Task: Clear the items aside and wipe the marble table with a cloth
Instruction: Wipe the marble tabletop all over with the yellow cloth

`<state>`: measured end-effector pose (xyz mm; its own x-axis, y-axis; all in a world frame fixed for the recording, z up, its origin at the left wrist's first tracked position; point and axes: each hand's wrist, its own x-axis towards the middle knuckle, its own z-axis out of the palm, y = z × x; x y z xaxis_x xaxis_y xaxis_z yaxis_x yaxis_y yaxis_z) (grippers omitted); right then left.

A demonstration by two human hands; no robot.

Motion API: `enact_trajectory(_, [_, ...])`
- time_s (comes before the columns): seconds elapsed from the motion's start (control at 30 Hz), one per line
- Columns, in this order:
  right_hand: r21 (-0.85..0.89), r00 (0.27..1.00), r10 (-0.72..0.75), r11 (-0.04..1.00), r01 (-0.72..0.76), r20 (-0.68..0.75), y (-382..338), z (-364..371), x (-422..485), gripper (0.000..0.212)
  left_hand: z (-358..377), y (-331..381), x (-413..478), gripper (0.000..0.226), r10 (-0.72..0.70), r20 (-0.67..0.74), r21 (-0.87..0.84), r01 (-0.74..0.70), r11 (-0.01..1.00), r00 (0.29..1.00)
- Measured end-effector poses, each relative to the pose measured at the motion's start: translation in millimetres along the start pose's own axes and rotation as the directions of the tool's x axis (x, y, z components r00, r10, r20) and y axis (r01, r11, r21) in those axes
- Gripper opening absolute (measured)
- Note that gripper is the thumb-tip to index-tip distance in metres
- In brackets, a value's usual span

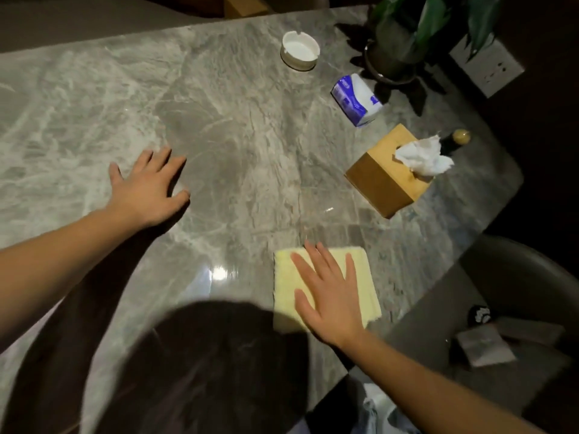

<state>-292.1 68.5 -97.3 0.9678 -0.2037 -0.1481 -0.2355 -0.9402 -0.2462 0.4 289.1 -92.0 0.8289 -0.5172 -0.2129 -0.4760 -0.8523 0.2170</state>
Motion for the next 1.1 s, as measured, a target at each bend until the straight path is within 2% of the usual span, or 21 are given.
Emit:
enact_trajectory(0.17, [-0.033,1.0,0.014,0.999,-0.014,-0.004,-9.8,11.6,-54.1,0.059,7.6,-15.8,-30.0,0.07,0.026,-0.085,-0.025,-0.029,0.999,0.996])
enact_trajectory(0.3, [-0.039,1.0,0.005,0.999,-0.005,-0.006,-8.9,9.6,-45.0,0.06,12.3,-17.4,-36.6,0.067,0.069,-0.173,-0.012,-0.072,0.997,0.982])
enact_trajectory(0.4, [-0.083,0.998,-0.064,0.995,0.063,0.0,-1.5,8.3,-36.6,0.062,4.3,-17.6,-29.6,0.058,0.084,-0.253,-0.042,-0.097,0.994,0.964])
enact_trajectory(0.53, [-0.102,0.992,-0.125,0.987,0.127,0.029,10.9,3.8,-4.1,0.062,8.6,-13.2,-22.2,0.049,0.061,-0.289,-0.054,-0.08,0.995,0.955])
enact_trajectory(0.67, [-0.068,0.998,-0.059,0.996,0.059,0.004,11.0,-9.9,64.4,0.062,13.5,-10.7,-18.4,0.05,0.028,-0.286,-0.057,-0.046,0.997,0.958])
enact_trajectory(0.83, [-0.03,0.989,0.125,0.991,-0.128,-0.079,-14.7,-23.9,205.2,0.064,15.4,-15.2,-15.0,0.048,0.104,-0.257,0.109,-0.078,0.991,0.961])
enact_trajectory(0.97, [0.004,0.979,0.173,0.985,-0.174,-0.108,-49.3,-30.6,315.1,0.06,10.9,-16.0,-13.7,0.045,0.08,-0.283,0.002,-0.083,0.997,0.956])
enact_trajectory(1.1, [0.019,0.977,0.181,0.984,-0.18,-0.116,-73.8,-34.4,373.5,0.061,8.6,-17.3,-13.0,0.045,0.085,-0.272,-0.01,-0.091,0.996,0.959])
